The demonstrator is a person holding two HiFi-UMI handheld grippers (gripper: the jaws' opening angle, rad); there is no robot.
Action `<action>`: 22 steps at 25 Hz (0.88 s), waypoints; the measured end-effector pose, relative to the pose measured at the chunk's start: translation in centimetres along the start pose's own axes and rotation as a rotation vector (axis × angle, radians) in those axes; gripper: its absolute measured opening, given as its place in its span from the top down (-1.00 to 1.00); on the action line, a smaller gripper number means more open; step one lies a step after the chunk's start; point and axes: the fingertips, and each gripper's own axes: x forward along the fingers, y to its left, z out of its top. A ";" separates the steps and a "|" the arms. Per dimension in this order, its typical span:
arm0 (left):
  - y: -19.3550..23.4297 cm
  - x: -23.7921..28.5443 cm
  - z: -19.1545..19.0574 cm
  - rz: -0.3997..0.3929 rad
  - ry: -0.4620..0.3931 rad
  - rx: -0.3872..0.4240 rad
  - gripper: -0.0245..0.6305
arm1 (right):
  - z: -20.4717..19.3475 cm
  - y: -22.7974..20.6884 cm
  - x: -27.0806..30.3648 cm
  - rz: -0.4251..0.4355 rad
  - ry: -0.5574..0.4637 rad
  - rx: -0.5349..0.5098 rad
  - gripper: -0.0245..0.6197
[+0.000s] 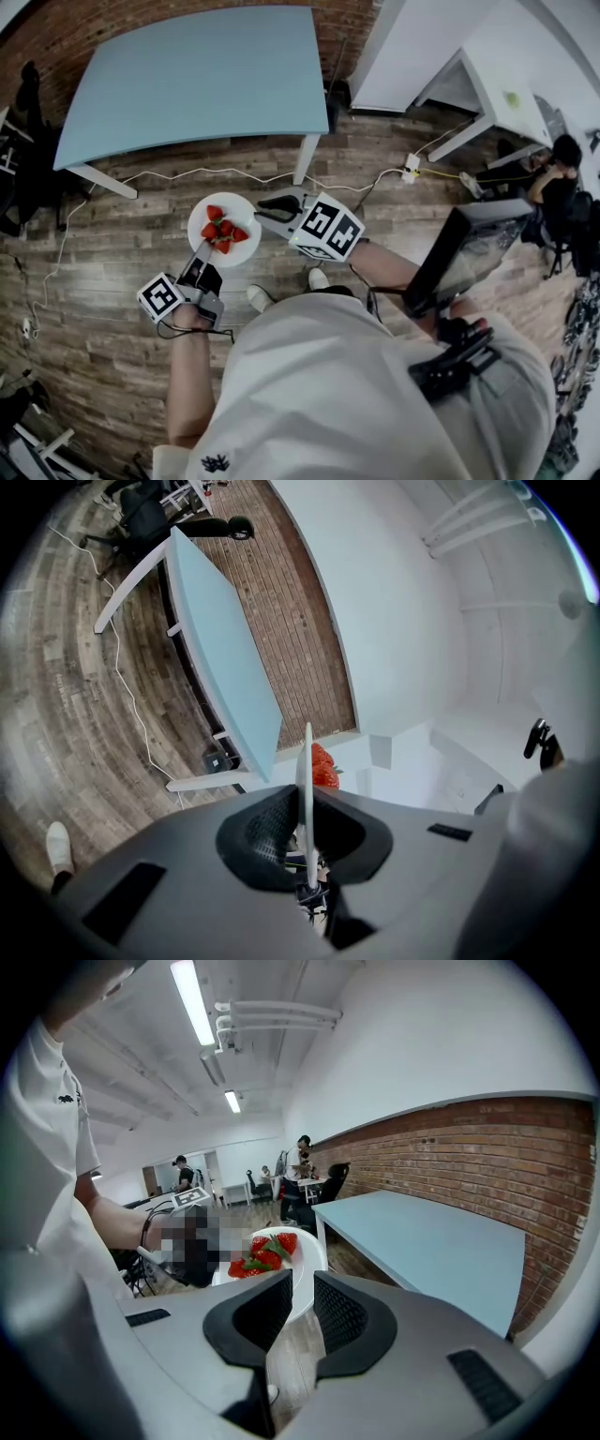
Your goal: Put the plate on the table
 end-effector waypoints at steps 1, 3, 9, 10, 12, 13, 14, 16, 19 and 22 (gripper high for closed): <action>0.2 -0.3 0.4 -0.001 0.008 0.003 0.87 | 0.3 0.2 0.5 -0.008 -0.006 0.001 0.74; 0.7 -0.9 0.9 0.001 0.027 0.013 0.87 | 0.4 0.6 1.4 -0.025 -0.014 0.006 0.74; 1.8 -2.1 3.2 0.004 0.077 0.021 0.87 | 1.8 0.6 4.0 -0.078 -0.047 0.039 0.74; 1.8 -2.1 3.4 0.001 0.082 0.021 0.87 | 1.8 0.6 4.1 -0.084 -0.045 0.041 0.74; 2.1 -2.1 3.9 -0.001 0.089 0.024 0.87 | 1.9 0.5 4.2 -0.093 -0.039 0.044 0.74; 2.1 -2.0 4.1 -0.004 0.090 0.025 0.87 | 1.9 0.5 4.3 -0.097 -0.038 0.046 0.74; 2.2 -1.9 4.4 -0.010 0.091 0.023 0.87 | 1.8 0.4 4.3 -0.100 -0.038 0.048 0.74; 2.3 -1.4 4.8 -0.021 0.094 0.019 0.87 | 1.7 0.0 4.5 -0.107 -0.035 0.051 0.74; 2.7 -0.4 5.4 -0.025 0.107 0.022 0.87 | 1.5 -1.0 5.3 -0.109 -0.032 0.050 0.74; 3.1 2.1 7.9 -0.018 0.112 0.021 0.87 | 2.2 -3.9 6.9 -0.100 -0.028 0.051 0.74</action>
